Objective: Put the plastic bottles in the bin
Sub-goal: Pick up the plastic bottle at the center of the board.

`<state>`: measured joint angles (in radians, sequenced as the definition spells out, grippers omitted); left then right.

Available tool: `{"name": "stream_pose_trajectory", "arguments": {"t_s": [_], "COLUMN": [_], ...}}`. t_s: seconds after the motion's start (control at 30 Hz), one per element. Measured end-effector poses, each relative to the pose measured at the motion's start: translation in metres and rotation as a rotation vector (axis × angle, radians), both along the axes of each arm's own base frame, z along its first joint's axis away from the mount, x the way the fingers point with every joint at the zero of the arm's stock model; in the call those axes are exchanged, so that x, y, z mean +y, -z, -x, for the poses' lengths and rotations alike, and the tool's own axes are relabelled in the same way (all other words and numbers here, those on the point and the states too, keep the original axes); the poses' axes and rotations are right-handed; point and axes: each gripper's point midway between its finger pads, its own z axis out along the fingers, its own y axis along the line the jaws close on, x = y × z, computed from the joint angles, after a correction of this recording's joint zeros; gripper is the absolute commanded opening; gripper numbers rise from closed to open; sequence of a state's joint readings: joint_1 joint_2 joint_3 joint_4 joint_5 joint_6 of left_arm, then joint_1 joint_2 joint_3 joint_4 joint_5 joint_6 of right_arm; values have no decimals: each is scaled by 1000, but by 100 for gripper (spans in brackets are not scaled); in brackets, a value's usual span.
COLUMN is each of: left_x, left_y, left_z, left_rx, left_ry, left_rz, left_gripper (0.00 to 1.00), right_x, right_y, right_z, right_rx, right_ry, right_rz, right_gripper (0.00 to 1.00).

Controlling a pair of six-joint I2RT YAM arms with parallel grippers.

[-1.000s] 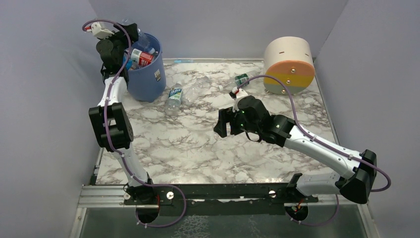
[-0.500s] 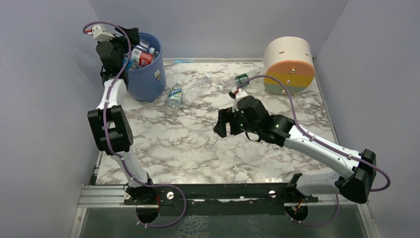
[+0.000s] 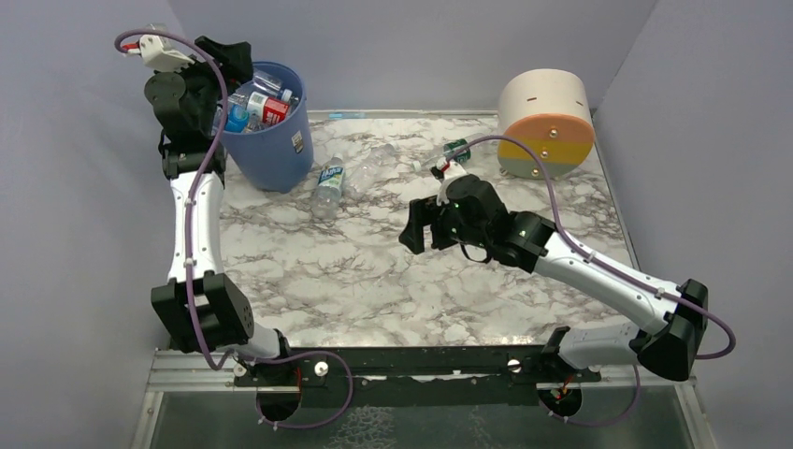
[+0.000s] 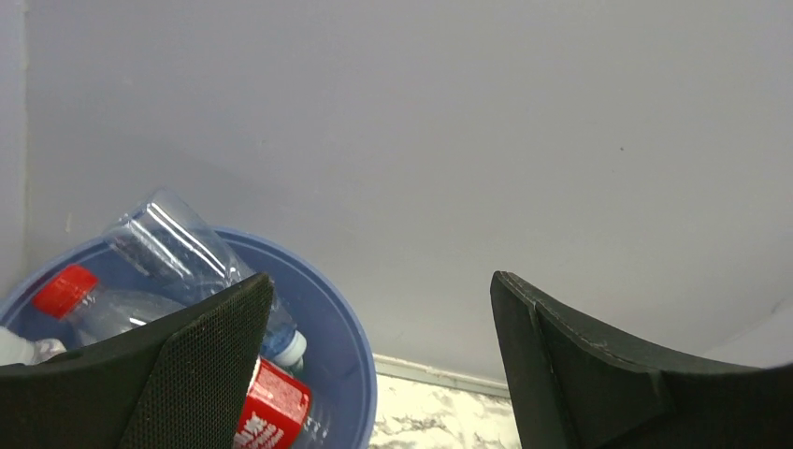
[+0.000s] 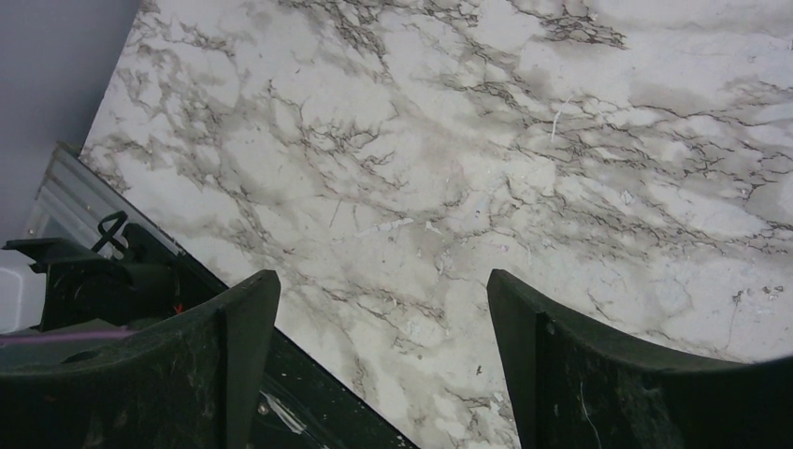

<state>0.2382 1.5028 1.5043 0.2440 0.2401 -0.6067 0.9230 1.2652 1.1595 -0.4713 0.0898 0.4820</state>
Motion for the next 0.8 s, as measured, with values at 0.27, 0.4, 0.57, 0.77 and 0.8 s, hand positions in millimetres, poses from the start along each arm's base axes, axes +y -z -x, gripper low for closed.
{"name": "stream_pose_trajectory", "arguments": {"t_s": [0.27, 0.4, 0.57, 0.77, 0.8], "left_x": [-32, -48, -69, -104, -116], "left_y": [60, 120, 151, 151, 154], "left_z": [43, 60, 88, 125, 132], "left_rx": [158, 304, 392, 377, 382], "left_ry": [125, 201, 281, 390, 421], "left_rz": [61, 130, 178, 182, 180], "left_gripper": [92, 99, 99, 99, 99], "right_x": [1, -11, -32, -37, -36], "right_y": [9, 14, 21, 32, 33], "right_z": [-17, -37, -68, -95, -100], "right_rx": [29, 48, 77, 116, 119], "right_ry": [53, 123, 230, 294, 298], "right_rz": [20, 24, 21, 19, 20], "right_gripper": [100, 99, 99, 99, 99]}}
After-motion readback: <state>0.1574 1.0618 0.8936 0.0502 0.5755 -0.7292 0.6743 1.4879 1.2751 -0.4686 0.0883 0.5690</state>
